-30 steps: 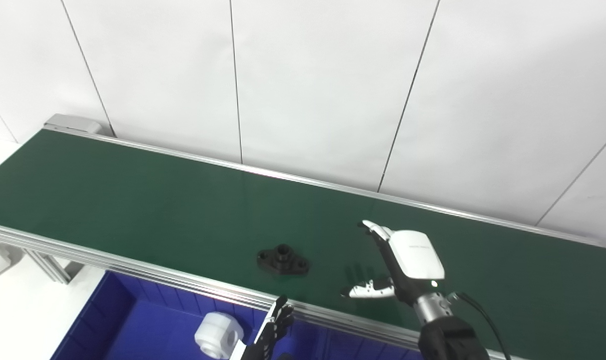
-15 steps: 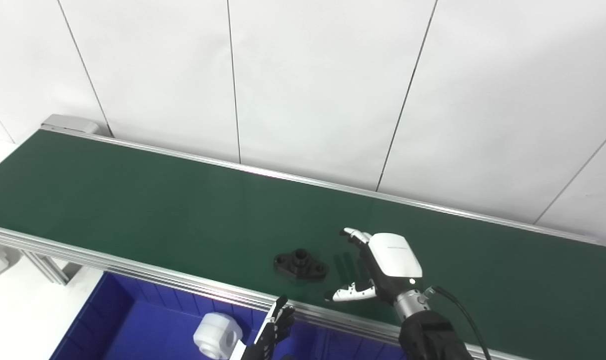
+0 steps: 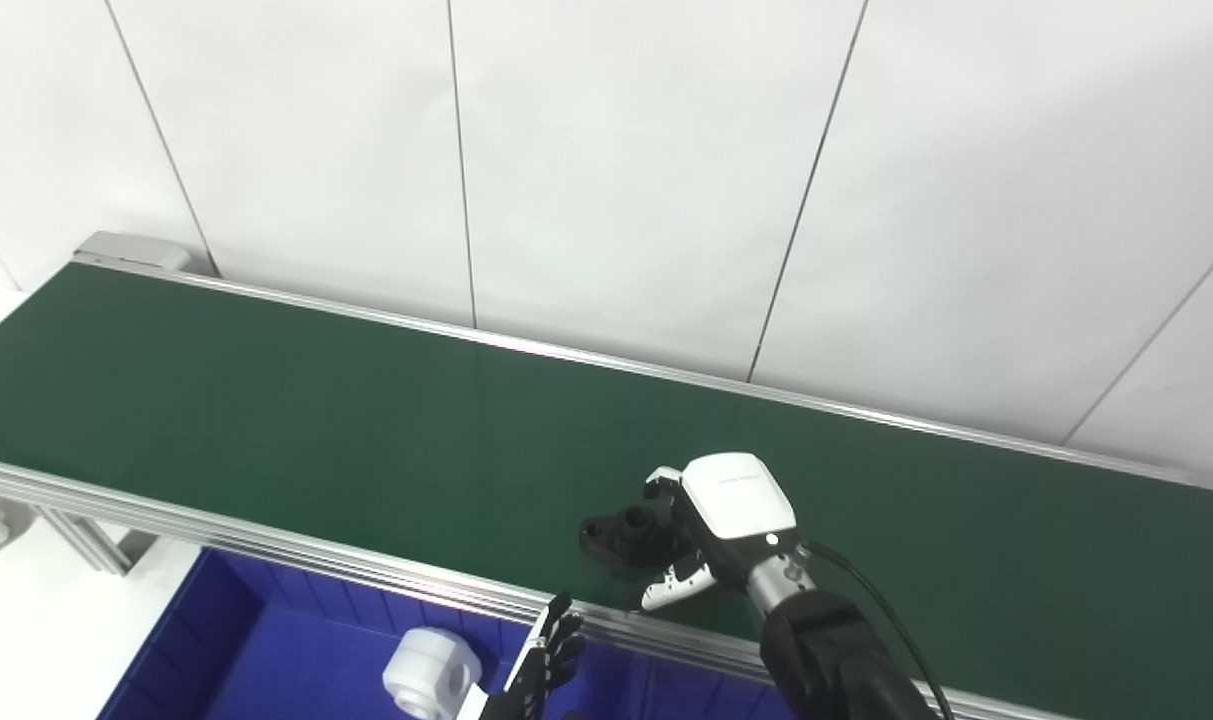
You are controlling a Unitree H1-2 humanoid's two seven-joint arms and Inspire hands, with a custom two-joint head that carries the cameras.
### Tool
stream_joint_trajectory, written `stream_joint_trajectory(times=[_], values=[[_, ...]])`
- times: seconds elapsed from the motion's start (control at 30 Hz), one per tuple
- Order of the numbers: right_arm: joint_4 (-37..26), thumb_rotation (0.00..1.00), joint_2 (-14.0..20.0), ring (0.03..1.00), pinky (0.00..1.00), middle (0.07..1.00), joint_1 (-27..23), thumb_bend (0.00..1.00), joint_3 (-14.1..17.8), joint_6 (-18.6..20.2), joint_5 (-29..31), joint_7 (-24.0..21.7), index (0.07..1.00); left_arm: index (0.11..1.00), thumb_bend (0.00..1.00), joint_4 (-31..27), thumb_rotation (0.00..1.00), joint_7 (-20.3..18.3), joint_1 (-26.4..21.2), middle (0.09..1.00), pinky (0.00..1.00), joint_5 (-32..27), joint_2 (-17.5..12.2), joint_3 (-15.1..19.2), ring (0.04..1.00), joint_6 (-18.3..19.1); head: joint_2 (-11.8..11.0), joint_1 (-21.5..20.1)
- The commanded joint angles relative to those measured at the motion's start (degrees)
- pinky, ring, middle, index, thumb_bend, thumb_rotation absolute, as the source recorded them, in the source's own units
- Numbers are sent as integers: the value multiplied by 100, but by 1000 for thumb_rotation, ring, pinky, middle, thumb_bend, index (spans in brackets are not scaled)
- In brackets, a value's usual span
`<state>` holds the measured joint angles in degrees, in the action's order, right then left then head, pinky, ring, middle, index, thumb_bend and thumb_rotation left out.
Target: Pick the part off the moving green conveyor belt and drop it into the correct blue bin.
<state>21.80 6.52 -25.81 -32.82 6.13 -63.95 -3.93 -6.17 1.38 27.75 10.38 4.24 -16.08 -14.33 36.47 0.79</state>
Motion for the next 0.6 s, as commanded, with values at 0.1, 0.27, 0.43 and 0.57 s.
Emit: stream_joint_trajectory(times=[0.1,0.27,0.43,0.57], values=[[138,395,-16,300,214,428,-80,898,-71,186,105,-105,650,1000,653,-275,908,-15,146,960,918,-37,233,-242,918,-66,41,17],[424,334,22,267,196,382,-123,791,-134,171,229,-77,597,1000,663,-361,900,-15,194,958,908,-58,252,-272,917,-27,69,31],[870,142,76,283,215,376,-124,518,-182,188,382,231,489,1000,659,-425,889,-10,217,955,905,-65,257,-277,915,23,101,30],[1100,133,54,300,230,381,-71,511,-92,163,697,589,483,1000,660,-445,889,-25,221,956,913,-58,220,-277,920,51,110,23]])
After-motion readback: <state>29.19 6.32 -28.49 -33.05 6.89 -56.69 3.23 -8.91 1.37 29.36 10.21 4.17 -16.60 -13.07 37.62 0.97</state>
